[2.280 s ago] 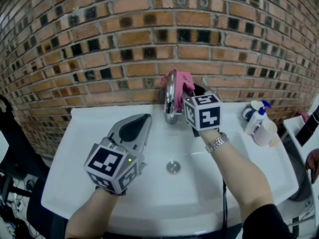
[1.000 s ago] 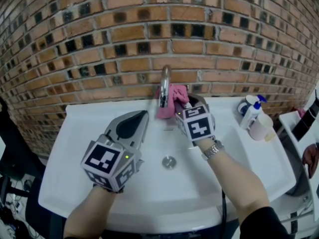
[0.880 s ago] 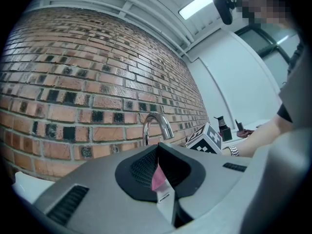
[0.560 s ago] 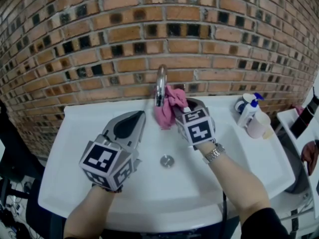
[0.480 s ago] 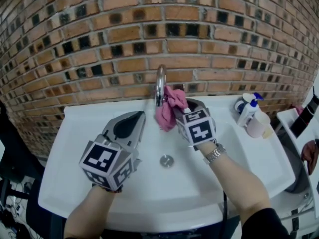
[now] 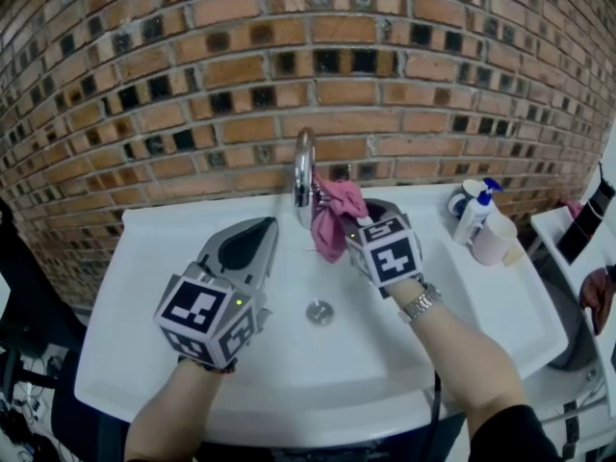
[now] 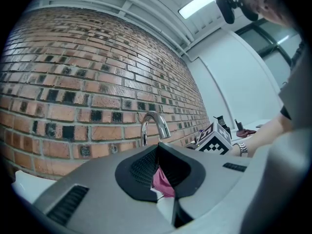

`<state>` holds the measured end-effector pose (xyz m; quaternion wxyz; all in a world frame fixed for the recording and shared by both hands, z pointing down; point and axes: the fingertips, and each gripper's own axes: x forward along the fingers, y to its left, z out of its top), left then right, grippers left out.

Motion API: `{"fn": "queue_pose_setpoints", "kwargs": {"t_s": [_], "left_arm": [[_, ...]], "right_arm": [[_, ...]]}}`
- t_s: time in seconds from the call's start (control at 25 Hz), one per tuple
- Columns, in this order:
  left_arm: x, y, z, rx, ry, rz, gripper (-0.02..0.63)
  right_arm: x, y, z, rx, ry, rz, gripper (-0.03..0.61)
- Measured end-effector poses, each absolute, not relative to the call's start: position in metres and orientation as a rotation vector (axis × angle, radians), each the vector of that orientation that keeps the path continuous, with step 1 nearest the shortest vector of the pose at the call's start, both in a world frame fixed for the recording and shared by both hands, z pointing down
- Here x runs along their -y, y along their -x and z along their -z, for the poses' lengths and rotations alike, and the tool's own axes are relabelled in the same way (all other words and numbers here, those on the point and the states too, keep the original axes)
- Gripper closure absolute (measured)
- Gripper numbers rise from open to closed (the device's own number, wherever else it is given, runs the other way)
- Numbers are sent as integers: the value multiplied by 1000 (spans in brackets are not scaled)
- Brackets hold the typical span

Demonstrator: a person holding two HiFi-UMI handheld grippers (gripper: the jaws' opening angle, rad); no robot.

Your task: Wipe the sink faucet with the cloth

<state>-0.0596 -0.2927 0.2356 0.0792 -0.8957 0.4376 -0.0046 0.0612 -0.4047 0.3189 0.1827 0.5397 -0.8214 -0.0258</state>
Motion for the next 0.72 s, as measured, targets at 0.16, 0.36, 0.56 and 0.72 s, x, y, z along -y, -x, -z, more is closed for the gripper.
{"fn": "queue_pose_setpoints", "kwargs": {"t_s": [0.16, 0.36, 0.56, 0.72], "left_arm": [[291, 58, -236, -1296, 2684, 13, 607], [292, 58, -237, -1300, 2684, 18, 606], [292, 58, -238, -1312, 2681, 25, 606], [293, 60, -239, -1316, 2680, 29, 606]], "right_arm": [[405, -67, -320, 2306, -1535, 60, 443], [409, -79, -322, 2283, -1563, 21, 443], [420, -92, -323, 2248, -1607, 9, 443], [429, -92, -321, 2249, -1616, 5, 446]]}}
